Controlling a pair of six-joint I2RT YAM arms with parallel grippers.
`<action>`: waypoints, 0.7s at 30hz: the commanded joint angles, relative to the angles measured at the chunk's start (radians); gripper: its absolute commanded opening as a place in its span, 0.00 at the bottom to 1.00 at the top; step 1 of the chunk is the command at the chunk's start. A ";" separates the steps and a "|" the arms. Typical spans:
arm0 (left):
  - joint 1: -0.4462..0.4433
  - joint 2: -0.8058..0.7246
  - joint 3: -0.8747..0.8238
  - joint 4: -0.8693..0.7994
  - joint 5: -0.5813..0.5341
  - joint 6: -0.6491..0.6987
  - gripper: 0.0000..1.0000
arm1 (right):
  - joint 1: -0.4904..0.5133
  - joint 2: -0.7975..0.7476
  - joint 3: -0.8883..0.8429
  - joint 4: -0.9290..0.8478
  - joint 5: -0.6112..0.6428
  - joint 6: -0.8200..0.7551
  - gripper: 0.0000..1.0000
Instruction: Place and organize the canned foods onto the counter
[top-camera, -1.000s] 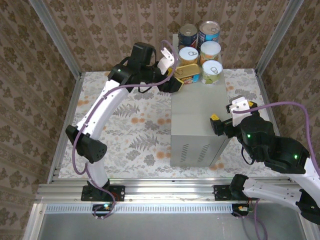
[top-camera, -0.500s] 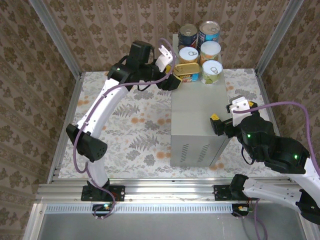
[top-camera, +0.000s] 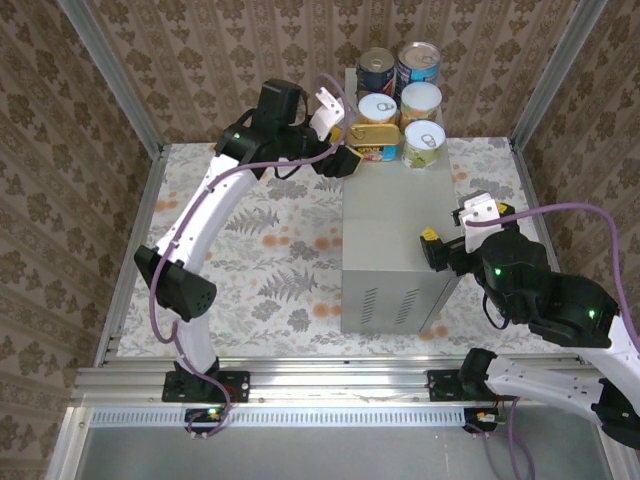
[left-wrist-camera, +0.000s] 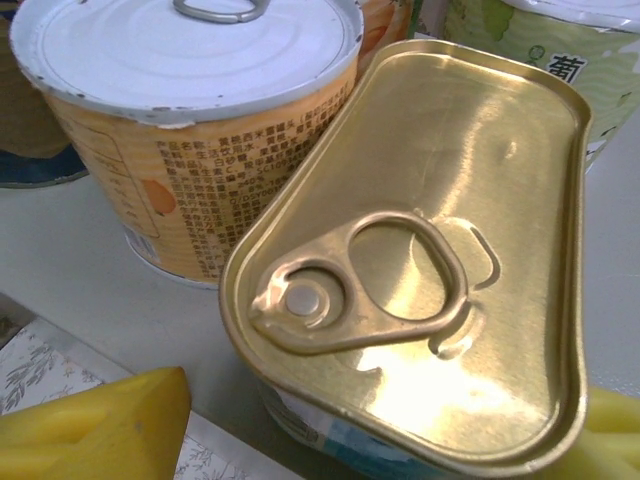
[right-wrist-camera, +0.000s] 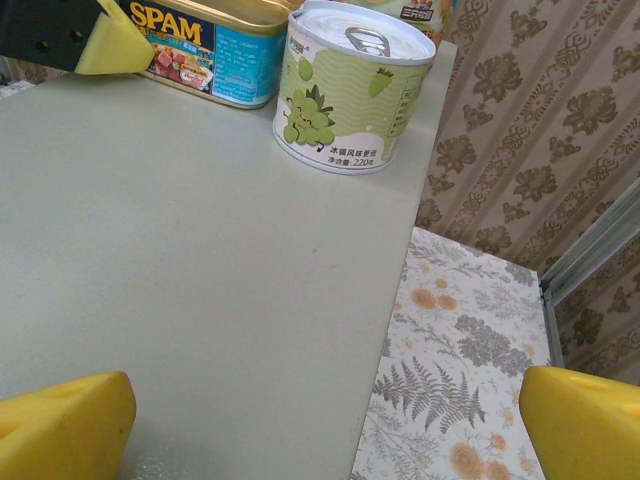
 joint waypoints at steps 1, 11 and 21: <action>0.012 0.026 0.027 0.019 0.008 -0.024 0.76 | -0.006 -0.008 -0.008 0.022 0.011 0.013 1.00; 0.011 -0.049 -0.021 0.030 0.047 -0.042 0.80 | -0.005 -0.009 -0.008 0.027 0.011 0.010 1.00; 0.064 -0.242 -0.238 0.123 -0.003 -0.078 0.83 | -0.007 -0.002 -0.015 0.044 0.002 0.007 1.00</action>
